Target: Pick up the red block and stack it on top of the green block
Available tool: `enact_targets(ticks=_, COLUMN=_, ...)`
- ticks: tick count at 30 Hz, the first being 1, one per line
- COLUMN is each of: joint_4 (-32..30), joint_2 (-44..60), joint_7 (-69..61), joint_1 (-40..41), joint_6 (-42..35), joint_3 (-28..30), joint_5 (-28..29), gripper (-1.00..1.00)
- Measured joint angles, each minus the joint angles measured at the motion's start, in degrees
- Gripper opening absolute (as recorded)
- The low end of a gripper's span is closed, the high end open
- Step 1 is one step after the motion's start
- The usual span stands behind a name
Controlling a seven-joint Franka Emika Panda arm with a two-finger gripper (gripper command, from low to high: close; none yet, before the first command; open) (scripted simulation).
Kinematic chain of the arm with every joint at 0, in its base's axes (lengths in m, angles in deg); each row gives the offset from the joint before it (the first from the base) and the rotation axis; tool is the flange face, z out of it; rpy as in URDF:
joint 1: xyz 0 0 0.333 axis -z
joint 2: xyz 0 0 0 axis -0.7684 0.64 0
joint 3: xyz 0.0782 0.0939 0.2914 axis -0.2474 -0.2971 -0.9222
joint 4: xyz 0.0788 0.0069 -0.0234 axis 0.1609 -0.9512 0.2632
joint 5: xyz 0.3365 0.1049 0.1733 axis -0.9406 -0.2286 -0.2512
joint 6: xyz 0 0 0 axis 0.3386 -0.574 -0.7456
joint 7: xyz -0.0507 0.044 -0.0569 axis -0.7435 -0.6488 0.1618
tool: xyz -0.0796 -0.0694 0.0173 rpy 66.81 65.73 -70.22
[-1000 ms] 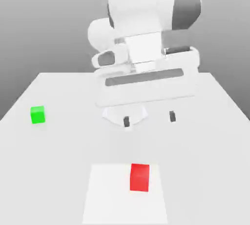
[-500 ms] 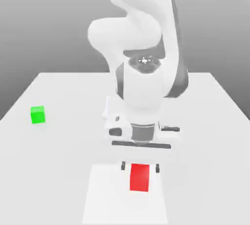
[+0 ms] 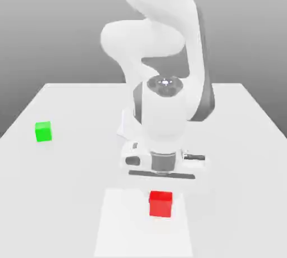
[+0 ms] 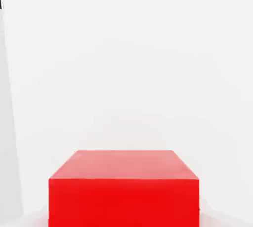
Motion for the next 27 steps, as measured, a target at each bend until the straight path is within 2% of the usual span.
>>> enact_targets(ticks=7, joint_4=-1.45, joint_2=-7.85, joint_7=-0.17, joint_1=0.28, joint_6=-6.83, joint_3=0.09, joint_5=-0.18, gripper=-1.0)
enact_targets(ticks=9, joint_4=-1.68, joint_2=-9.47, joint_7=-1.31, joint_1=-0.37, joint_6=-8.25, joint_3=3.11, joint_5=-0.42, gripper=-1.0)
enact_targets(ticks=11, joint_4=-1.86, joint_2=-10.93, joint_7=-2.44, joint_1=5.27, joint_6=-9.51, joint_3=6.35, joint_5=-0.29, gripper=-1.0)
enact_targets(ticks=17, joint_4=-2.51, joint_2=-14.91, joint_7=-5.02, joint_1=13.85, joint_6=-12.68, joint_3=13.0, joint_5=1.55, gripper=-1.0)
enact_targets(ticks=27, joint_4=-4.09, joint_2=-20.39, joint_7=-6.32, joint_1=30.38, joint_6=-16.03, joint_3=25.43, joint_5=8.91, gripper=-1.0)
